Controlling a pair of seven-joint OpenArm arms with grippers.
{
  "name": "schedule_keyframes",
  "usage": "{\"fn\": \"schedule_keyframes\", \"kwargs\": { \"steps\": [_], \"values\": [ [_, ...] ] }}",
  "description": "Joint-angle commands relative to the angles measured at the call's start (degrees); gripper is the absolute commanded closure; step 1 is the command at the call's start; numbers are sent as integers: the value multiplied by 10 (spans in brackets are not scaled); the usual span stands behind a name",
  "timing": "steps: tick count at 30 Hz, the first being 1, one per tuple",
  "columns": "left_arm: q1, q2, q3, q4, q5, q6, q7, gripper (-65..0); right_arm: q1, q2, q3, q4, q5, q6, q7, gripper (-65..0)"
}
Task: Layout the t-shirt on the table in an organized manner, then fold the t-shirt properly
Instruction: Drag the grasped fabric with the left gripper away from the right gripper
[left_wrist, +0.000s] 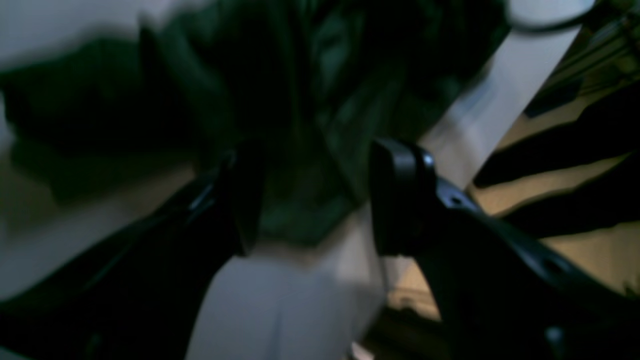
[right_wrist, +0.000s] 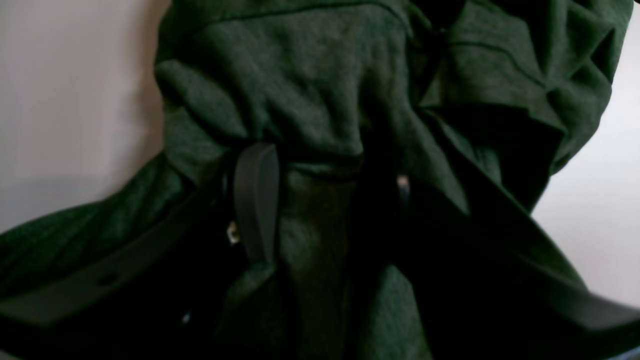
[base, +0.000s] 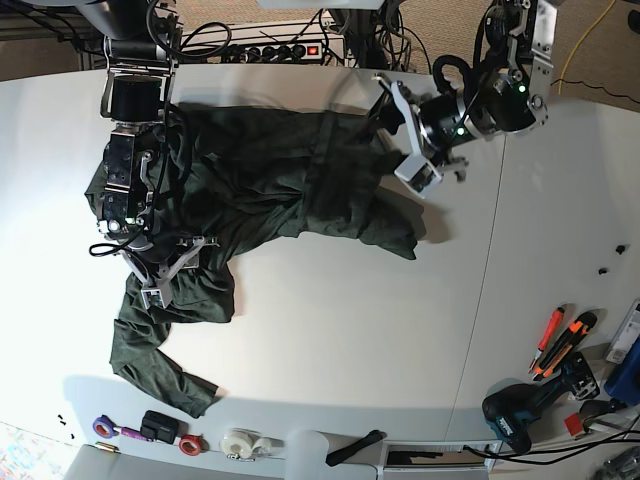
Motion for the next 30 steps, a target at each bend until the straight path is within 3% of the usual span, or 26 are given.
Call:
{"fn": "schedule_keyframes", "kwargs": {
  "steps": [1, 7, 12, 15, 20, 25, 30],
  "values": [
    [-13, -1, -1, 12, -11, 15, -30, -339, -4, 5, 1, -6, -23, -3, -50, -283],
    [-94, 29, -1, -17, -3, 50, -43, -339, -4, 5, 1, -6, -22, -3, -50, -283],
    [-163, 63, -1, -109, -9, 49, -35, -339, -4, 5, 1, -6, -23, -3, -50, -283],
    [-189, 85, -1, -157, -55, 31, -1, -339, -4, 5, 1, -6, -23, -3, -50, -283],
    [-210, 108, 15, -197, -55, 10, 28, -339, -4, 5, 1, -6, -23, -3, -50, -283],
    [-216, 107, 77, -209, 41, 15, -7, -339, -4, 5, 1, -6, -22, -3, -50, -283],
    [-216, 107, 134, -210, 112, 56, -43, -316, -4, 5, 1, -6, -23, -3, -50, -283]
  ]
}}
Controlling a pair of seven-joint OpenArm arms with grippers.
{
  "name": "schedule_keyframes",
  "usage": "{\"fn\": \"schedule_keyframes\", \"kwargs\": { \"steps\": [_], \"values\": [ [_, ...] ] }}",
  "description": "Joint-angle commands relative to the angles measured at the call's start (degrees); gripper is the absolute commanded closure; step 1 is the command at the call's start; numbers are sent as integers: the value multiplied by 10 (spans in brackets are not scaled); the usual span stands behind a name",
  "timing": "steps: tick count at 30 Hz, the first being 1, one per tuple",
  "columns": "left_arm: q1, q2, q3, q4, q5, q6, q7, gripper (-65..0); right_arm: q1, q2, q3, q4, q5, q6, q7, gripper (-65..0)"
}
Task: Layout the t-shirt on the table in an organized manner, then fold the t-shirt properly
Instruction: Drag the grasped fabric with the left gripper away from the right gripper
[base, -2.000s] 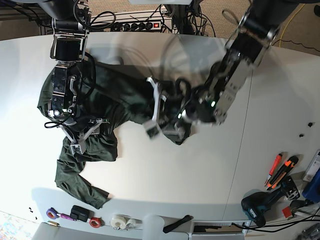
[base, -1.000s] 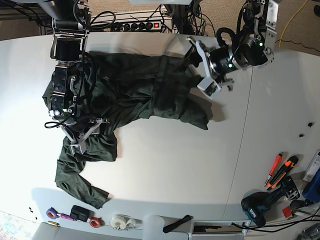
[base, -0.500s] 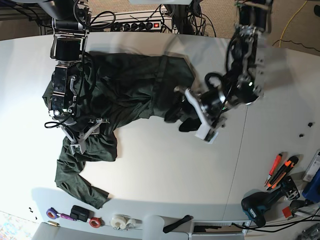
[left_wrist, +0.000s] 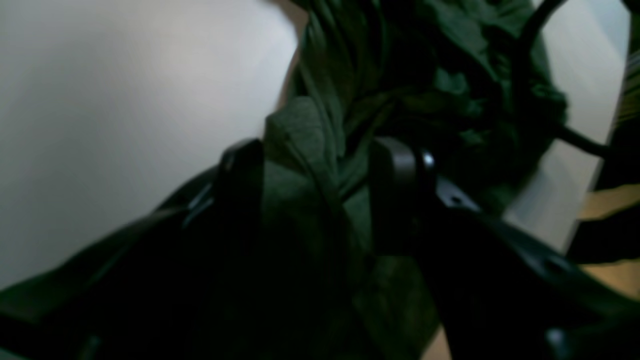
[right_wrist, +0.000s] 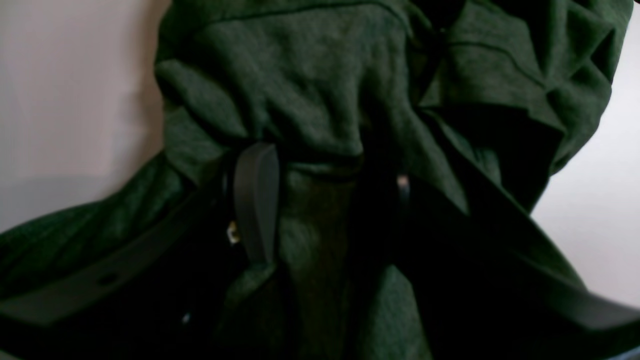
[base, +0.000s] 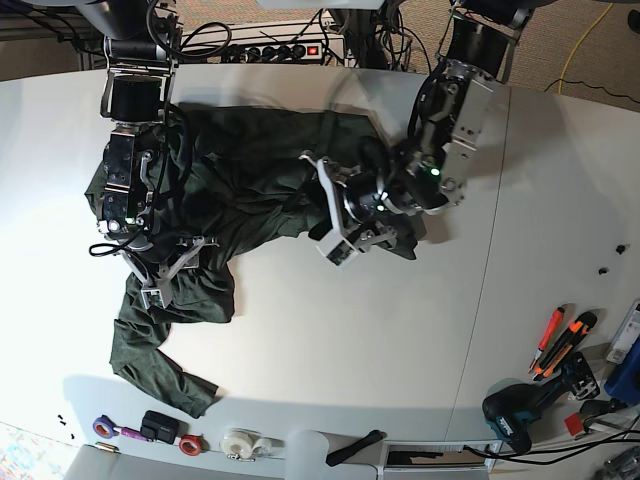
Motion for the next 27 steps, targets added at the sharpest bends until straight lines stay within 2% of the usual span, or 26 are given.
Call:
{"fn": "schedule_keyframes", "kwargs": {
  "steps": [1, 3, 5, 12, 15, 18, 21, 27],
  "values": [
    [-12, 3, 7, 10, 2, 6, -20, -284, -4, 5, 1, -6, -23, -3, -51, -283],
    [-12, 3, 16, 10, 21, 17, -26, -163, -4, 5, 1, -6, -23, -3, -51, -283],
    [-12, 2, 15, 10, 29, 17, -26, 0, -4, 5, 1, -6, -23, -3, -52, -283],
    [-12, 0, -17, 24, 35, 17, -18, 0, -5, 5, 1, -6, -23, -3, -52, -283],
    [-10, 0, -64, 63, -18, 9, 24, 0, -5, 5, 1, -6, -23, -3, -53, -283],
    [1, -2, -123, 118, -76, -19, 87, 0, -5, 5, 1, -6, -23, -3, -52, -283],
    [34, -24, -173, 160, -123, -27, 99, 0, -5, 5, 1, -6, -23, -3, -52, -283],
    [128, -73, -279, 217, -172, -50, 99, 0, -5, 5, 1, -6, -23, -3, -52, -283]
  ]
}}
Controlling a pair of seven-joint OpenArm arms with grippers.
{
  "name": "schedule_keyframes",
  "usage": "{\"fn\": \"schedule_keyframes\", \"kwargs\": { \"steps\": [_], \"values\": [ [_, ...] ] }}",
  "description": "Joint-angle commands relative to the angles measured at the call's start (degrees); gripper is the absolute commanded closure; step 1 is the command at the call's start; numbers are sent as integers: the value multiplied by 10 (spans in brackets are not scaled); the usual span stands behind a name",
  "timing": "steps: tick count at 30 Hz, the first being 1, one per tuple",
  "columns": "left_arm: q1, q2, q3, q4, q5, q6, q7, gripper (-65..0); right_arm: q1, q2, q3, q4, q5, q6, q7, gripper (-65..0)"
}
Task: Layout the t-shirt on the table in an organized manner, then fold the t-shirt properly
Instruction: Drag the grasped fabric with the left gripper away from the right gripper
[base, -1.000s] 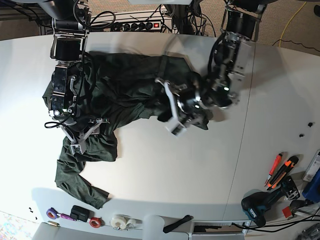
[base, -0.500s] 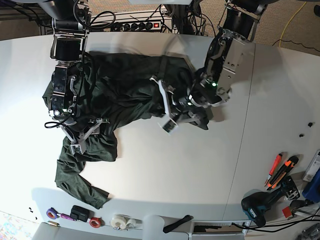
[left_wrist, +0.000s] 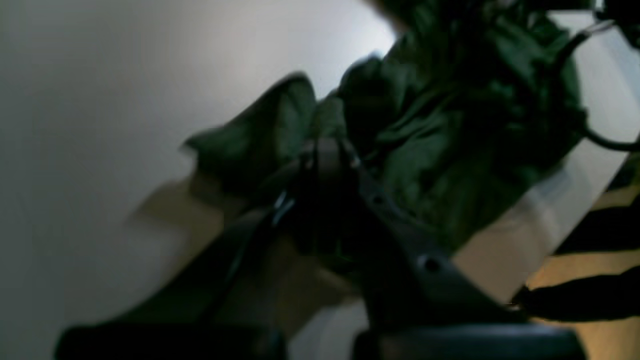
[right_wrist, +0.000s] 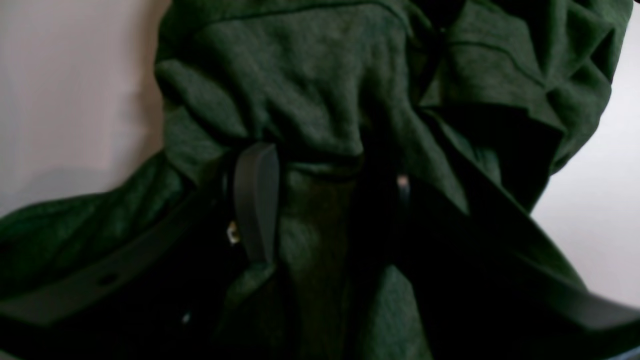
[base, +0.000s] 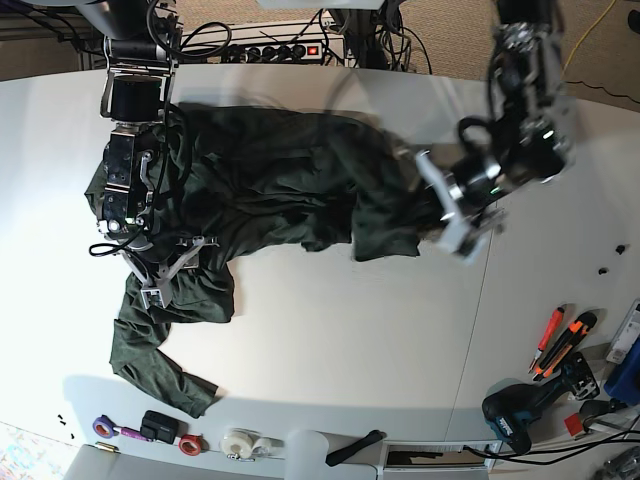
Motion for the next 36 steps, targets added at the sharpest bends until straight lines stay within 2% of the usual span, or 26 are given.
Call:
{"fn": "schedule_keyframes", "kwargs": {
  "steps": [1, 7, 11, 17, 19, 22, 23, 24, 32, 36],
  "values": [
    [6, -8, -21, 19, -23, -3, -13, 0, -5, 5, 1, -6, -22, -3, -52, -283],
    [75, -19, -153, 52, -70, -6, -10, 0, -5, 5, 1, -6, -23, -3, -52, -283],
    [107, -19, -225, 52, -106, -32, 20, 0, -5, 5, 1, -6, -23, -3, -52, -283],
    [139, -19, -265, 52, -143, -34, 56, 0, -5, 5, 1, -6, -23, -3, -52, -283],
    [144, -19, -264, 51, -145, -50, 66, 0, -5, 5, 1, -6, -23, -3, -52, -283],
    [146, -19, -264, 51, -145, -52, 71, -234, -5, 5, 1, -6, -23, -3, -52, -283],
    [146, -19, -264, 51, -145, -52, 71, -291, -5, 5, 1, -6, -23, -3, -52, -283],
    [146, -19, -264, 51, -145, -52, 71, -319, -5, 5, 1, -6, -23, -3, -54, -283],
    [146, -19, -264, 51, -145, -52, 50, -322, 0, 5, 1, 2, -22, -3, -52, -283],
    [146, -19, -264, 51, -144, -52, 49, -322, 0, 5, 1, 64, -20, -3, -54, -283]
  ]
}}
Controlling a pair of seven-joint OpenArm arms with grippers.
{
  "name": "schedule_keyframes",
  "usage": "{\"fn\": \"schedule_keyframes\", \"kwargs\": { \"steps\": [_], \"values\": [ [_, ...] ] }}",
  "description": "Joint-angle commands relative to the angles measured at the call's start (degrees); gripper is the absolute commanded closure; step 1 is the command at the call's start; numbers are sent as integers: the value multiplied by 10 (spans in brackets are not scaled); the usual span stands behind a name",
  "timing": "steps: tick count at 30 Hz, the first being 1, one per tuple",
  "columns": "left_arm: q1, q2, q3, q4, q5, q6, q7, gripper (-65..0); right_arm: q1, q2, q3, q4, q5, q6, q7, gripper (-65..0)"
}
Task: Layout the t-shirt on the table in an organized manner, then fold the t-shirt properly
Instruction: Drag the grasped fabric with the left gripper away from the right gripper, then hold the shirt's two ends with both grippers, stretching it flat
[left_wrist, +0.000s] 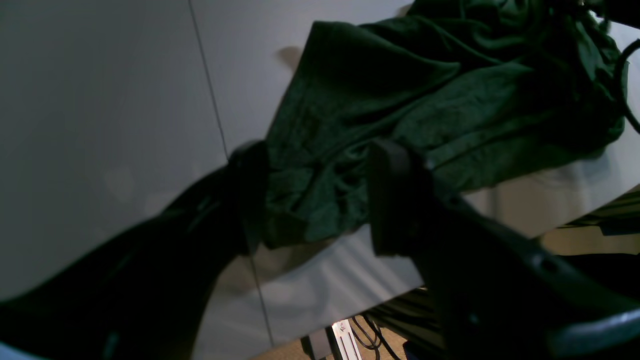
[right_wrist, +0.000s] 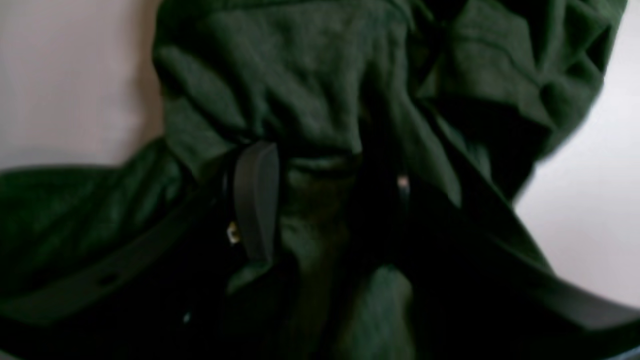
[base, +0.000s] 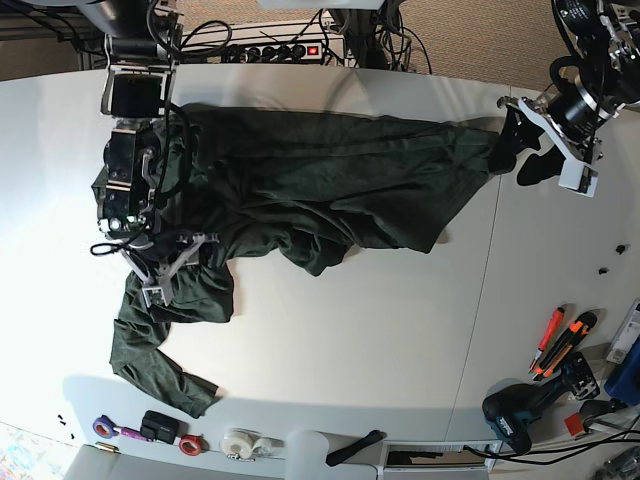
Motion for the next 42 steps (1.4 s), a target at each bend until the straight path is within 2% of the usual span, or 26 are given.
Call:
{"fn": "schedule_keyframes", "kwargs": {
  "steps": [1, 11, 15, 18, 20, 22, 24, 27, 31, 36, 39, 42],
  "values": [
    [0, -5, -2, 8, -11, -2, -13, -322, 9, 7, 1, 29, -4, 2, -9, -283],
    [0, -5, -2, 6, -11, -3, -13, -322, -18, 7, 1, 264, 5, 0, -103, -283],
    [5, -5, 2, 5, -41, -3, -13, -320, -77, 7, 1, 341, 4, 0, -120, -283],
    [6, -5, 44, -2, -59, -3, -13, -320, -130, 7, 1, 371, -17, 0, -112, -283],
    [5, -5, 95, -11, -42, -3, -19, -320, -158, 7, 1, 373, -57, 0, -106, -283],
    [1, -5, 148, -20, 3, -3, -37, -320, -181, 7, 6, 372, -96, 0, -103, -283],
    [-6, -5, 189, -26, 40, -2, -51, -319, -201, 7, 23, 372, -107, 0, -95, -283],
    [-17, -5, 220, -26, 61, 17, -63, -319, -225, 7, 66, 372, -106, 0, -69, -283],
    [-28, -5, 223, -27, 94, 20, -69, -309, -241, 7, 133, 366, -74, 2, -61, -283],
    [-32, -5, 224, -48, 111, 20, -69, -304, -240, 7, 208, 291, -15, 38, -46, -283],
    [-32, -5, 224, -67, 111, 20, -69, -304, -236, 7, 228, 231, 12, 54, -42, -283],
    [-33, -5, 224, -87, 114, 20, -69, -304, -236, 8, 229, 189, 13, 54, -49, -283]
  ]
}}
